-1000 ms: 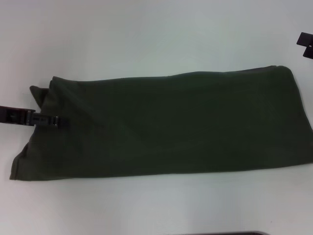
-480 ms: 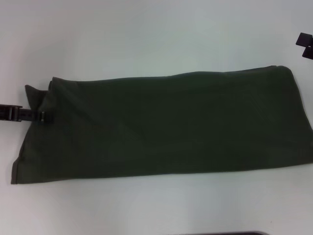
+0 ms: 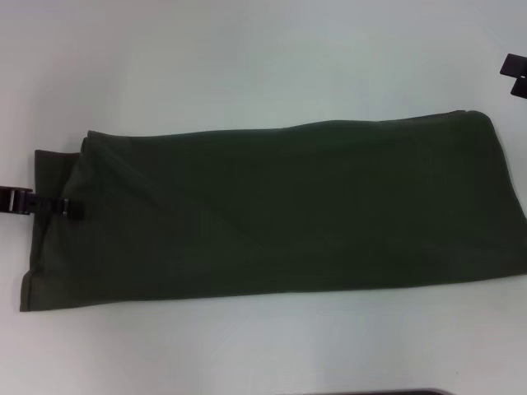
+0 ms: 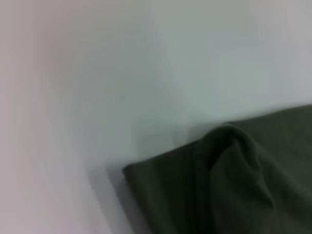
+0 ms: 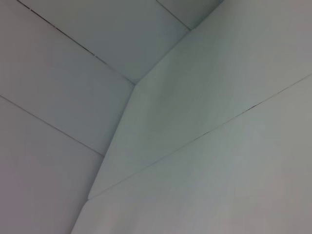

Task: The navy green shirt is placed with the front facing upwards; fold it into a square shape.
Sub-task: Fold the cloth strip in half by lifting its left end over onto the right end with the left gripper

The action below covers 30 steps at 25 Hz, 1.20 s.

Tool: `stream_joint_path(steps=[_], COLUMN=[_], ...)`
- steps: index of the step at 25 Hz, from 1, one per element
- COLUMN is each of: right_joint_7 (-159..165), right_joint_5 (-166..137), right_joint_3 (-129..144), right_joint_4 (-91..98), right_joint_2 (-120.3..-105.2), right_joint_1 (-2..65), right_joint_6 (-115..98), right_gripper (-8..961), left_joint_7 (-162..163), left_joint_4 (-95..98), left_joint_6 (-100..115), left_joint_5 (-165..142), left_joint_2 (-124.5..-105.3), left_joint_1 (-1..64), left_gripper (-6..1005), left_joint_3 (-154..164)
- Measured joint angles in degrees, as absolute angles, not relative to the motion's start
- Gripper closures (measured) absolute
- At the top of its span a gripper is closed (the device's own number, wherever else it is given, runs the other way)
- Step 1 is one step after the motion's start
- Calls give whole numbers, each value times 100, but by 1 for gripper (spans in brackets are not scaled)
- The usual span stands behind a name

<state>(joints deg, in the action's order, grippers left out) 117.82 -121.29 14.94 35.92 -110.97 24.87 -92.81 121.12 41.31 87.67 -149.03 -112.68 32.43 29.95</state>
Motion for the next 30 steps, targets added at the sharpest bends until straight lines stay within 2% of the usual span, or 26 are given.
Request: stream_joint_path(steps=[17, 22, 30], right_joint_7=[11780, 11786, 11782], right_joint_5=[-12128, -12129, -12129], right_joint_3=[1494, 1494, 1494], right_joint_4=[3568, 3568, 3581], right_joint_2=[-11082, -11085, -11078], right_joint_1=[2469, 2470, 2492], right_joint_6=[-9281, -9281, -9281], right_gripper=[36, 37, 37], left_joint_7=[12068, 12068, 12118], left_joint_4=[4136, 4139, 4103], left_joint_6=[8956, 8956, 9056], left_joint_5=[-14900, -14888, -14936], left_joint_2=[-11315, -11328, -11324], left_joint_1=[3303, 3311, 3338], left_gripper=[112, 176, 333], left_joint_3=[3017, 3015, 3009])
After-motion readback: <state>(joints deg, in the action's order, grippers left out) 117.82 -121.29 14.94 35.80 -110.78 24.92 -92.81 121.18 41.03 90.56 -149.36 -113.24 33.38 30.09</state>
